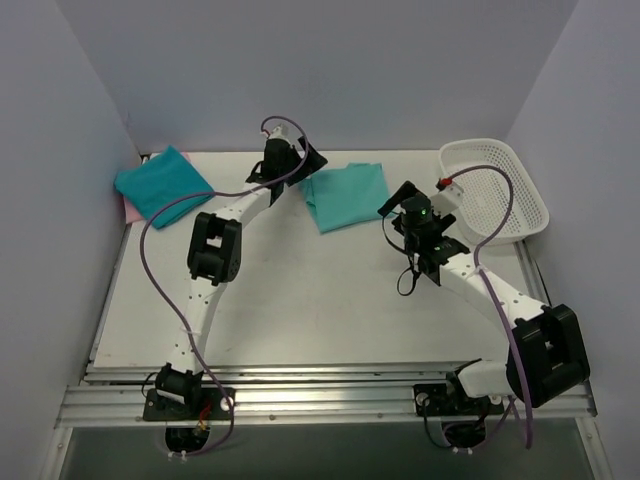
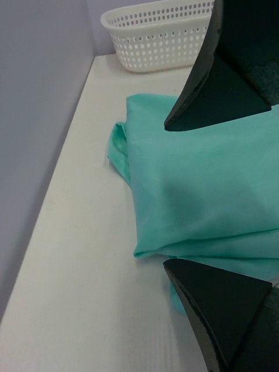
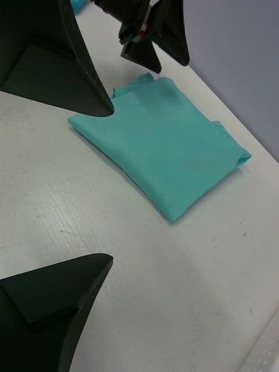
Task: Fold and stack the t-shirts
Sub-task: Put the neatly folded tshirt into the corner of the board with the left arm
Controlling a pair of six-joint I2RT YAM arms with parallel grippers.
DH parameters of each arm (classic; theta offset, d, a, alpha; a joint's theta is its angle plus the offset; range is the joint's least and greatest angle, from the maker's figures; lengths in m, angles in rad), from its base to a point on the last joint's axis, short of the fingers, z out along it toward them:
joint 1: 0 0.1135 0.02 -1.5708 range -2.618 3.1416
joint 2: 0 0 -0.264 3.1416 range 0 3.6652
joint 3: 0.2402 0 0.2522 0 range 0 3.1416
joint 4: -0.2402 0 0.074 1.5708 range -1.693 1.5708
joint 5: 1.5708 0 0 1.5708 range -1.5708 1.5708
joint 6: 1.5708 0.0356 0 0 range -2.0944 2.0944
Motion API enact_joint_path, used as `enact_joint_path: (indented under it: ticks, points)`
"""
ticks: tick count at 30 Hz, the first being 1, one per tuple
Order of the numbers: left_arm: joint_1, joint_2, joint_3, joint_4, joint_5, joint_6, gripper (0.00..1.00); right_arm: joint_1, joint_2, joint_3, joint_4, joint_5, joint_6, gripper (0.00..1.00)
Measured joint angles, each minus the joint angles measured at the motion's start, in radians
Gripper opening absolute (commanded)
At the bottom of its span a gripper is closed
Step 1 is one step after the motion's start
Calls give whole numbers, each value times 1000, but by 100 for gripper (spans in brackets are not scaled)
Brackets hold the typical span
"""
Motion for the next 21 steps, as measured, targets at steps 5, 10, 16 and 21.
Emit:
enact_joint_path:
  ticks: [5, 10, 16, 21]
  points:
    - [-6, 83, 62, -46, -2, 1, 100, 0, -43, -8, 0, 2, -1, 100]
    - [-13, 118, 131, -55, -4, 0, 100, 0, -72, -14, 0, 2, -4, 100]
    - [-33, 171, 192, -62, -6, -2, 84, -1, -85, -20, 0, 6, -8, 100]
    - [-50, 184, 206, -69, -8, -6, 64, -2, -85, -26, 0, 8, -8, 100]
